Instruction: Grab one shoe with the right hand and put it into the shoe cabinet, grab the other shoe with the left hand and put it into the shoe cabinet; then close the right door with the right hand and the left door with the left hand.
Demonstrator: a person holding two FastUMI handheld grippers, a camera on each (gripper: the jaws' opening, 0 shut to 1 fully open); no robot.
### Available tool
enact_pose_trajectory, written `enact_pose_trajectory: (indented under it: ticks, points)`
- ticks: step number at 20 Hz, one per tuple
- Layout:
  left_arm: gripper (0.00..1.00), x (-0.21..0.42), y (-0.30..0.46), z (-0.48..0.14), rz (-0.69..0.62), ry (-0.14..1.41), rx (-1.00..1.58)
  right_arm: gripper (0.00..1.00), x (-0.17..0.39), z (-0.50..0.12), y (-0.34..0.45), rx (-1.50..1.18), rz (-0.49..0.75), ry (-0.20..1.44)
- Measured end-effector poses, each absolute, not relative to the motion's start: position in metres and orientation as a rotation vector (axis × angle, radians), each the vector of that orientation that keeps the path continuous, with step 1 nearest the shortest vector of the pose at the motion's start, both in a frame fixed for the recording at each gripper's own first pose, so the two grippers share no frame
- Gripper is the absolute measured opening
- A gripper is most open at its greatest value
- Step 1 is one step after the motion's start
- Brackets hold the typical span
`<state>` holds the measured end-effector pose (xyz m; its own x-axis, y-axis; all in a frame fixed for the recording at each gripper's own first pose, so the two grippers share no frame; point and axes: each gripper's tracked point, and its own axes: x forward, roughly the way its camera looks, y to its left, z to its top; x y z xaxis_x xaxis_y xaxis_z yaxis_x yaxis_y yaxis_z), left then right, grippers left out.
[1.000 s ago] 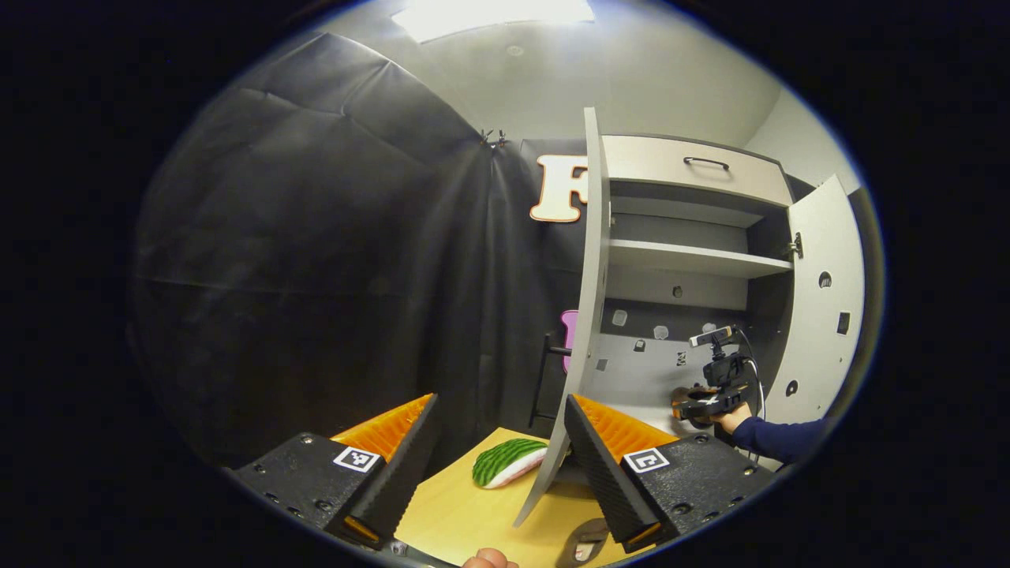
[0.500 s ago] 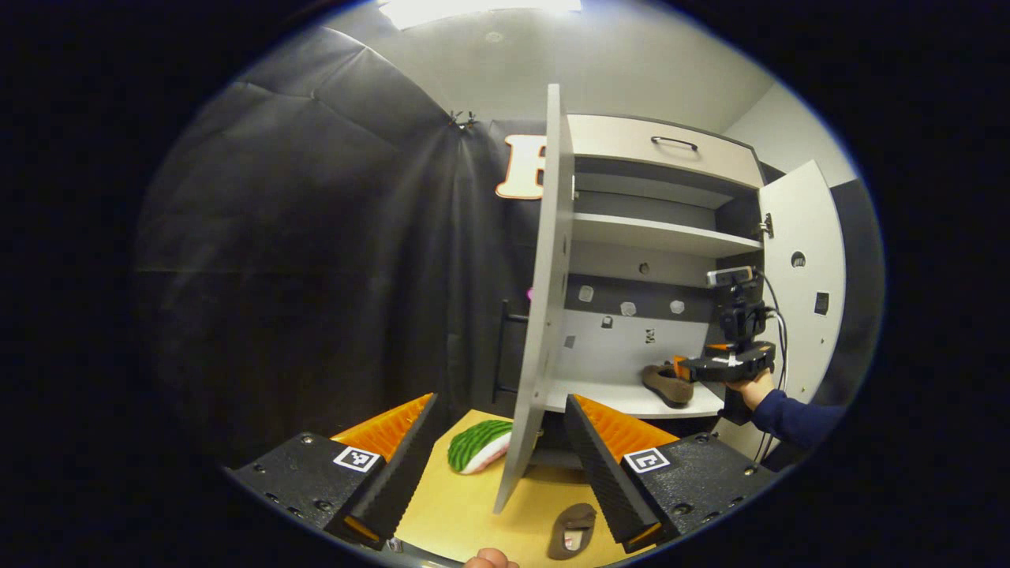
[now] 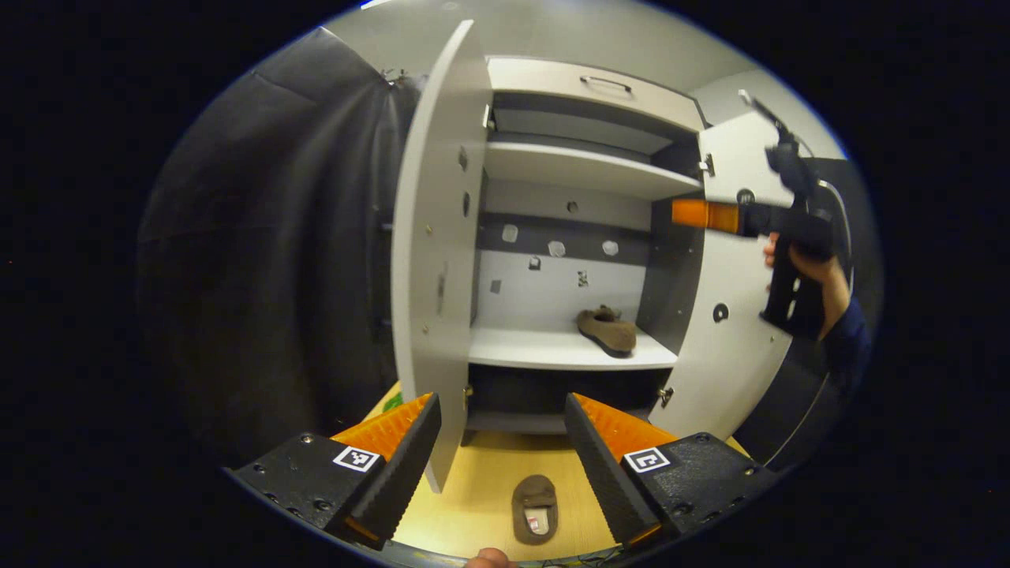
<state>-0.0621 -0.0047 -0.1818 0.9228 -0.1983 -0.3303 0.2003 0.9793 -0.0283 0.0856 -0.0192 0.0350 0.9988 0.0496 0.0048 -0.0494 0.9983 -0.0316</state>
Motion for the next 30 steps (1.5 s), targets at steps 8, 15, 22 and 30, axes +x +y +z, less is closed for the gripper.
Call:
enact_pose_trajectory:
  ticks: [8,15,22,30]
  points:
    - [0.98,-0.067,-0.018,-0.346,-0.268,0.699,0.082,0.96,0.005,0.112,-0.042,0.037,0.041,-0.128]
    - [0.98,-0.090,-0.006,-0.459,-0.342,1.015,0.135,0.96,-0.025,0.120,-0.080,-0.031,-0.052,-0.139]
    - [0.93,-0.073,0.003,-0.472,-0.306,1.157,0.066,0.96,-0.041,0.119,-0.111,-0.095,-0.153,-0.125]
    - [0.71,-0.057,0.012,-0.477,-0.317,1.227,0.032,0.96,-0.049,0.098,-0.129,-0.169,-0.242,-0.045]
